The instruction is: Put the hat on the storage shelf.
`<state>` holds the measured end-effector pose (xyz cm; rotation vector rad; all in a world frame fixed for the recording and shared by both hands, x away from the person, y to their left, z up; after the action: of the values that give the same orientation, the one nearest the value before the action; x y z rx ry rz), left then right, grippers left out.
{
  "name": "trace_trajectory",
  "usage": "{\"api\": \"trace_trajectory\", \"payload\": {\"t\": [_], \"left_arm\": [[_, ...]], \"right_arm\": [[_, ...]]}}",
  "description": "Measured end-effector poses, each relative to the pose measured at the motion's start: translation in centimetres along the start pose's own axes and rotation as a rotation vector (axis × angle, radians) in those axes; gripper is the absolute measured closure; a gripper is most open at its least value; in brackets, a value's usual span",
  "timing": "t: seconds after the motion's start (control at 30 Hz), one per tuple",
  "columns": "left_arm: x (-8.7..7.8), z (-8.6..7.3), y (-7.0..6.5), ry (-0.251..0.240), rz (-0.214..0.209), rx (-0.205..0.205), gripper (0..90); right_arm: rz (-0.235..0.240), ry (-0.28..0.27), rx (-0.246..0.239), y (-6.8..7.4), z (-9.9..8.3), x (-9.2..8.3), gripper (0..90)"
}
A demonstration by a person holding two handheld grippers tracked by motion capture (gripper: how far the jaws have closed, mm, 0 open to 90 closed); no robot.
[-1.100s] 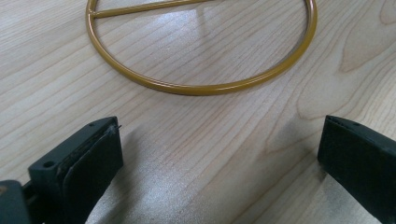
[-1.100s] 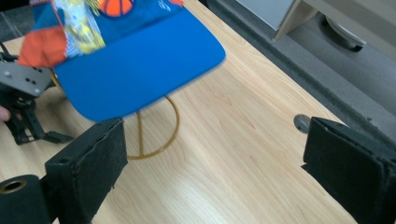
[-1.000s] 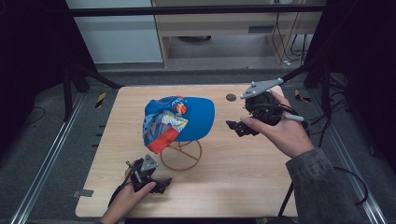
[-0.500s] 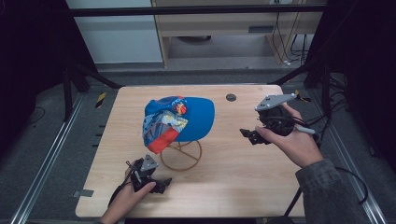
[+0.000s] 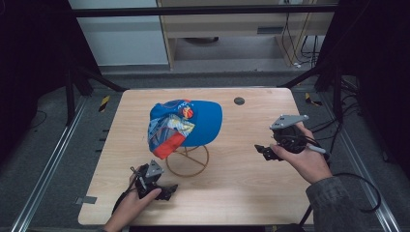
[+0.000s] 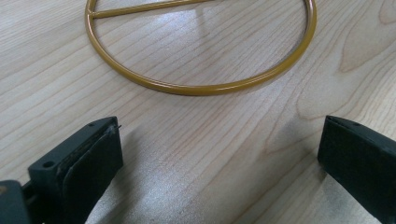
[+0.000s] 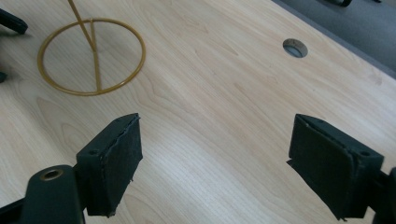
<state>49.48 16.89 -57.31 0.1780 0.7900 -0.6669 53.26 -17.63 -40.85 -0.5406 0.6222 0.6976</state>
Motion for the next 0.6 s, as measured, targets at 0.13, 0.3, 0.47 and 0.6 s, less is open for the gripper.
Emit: {"api": "trace_trajectory", "payload": {"t": [0.13, 0.3, 0.47, 0.6], "left_arm": [[0.0, 0.0, 0.0, 0.001, 0.0, 0.001, 0.0], [0.0, 0.0, 0.0, -0.001, 0.0, 0.0, 0.0], [0.0, 0.0, 0.0, 0.0, 0.0, 0.0, 0.0], [0.0, 0.0, 0.0, 0.0, 0.0, 0.001, 0.0]], "right_arm": [[-0.002, -0.011, 0.02, 0.1, -1.3, 1.0, 17.2], [0.004, -0.002, 0.041, 0.5, -2.8, 2.1, 17.2], [0.015, 0.006, 0.057, 1.0, -4.1, 3.1, 17.1], [0.026, 0.006, 0.075, 1.5, -4.8, 3.7, 16.9]]}}
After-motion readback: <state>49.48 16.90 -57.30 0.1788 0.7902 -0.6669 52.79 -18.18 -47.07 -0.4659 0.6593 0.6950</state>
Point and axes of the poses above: each handheld gripper's, and its own axes: x roughly forward along the jaws, z roughly out of its top, y roughly to its left, the point moved 9 cm from there along x, roughly forward along the jaws, and after that the axes turned 9 degrees about -x, right-handed, at the moved point
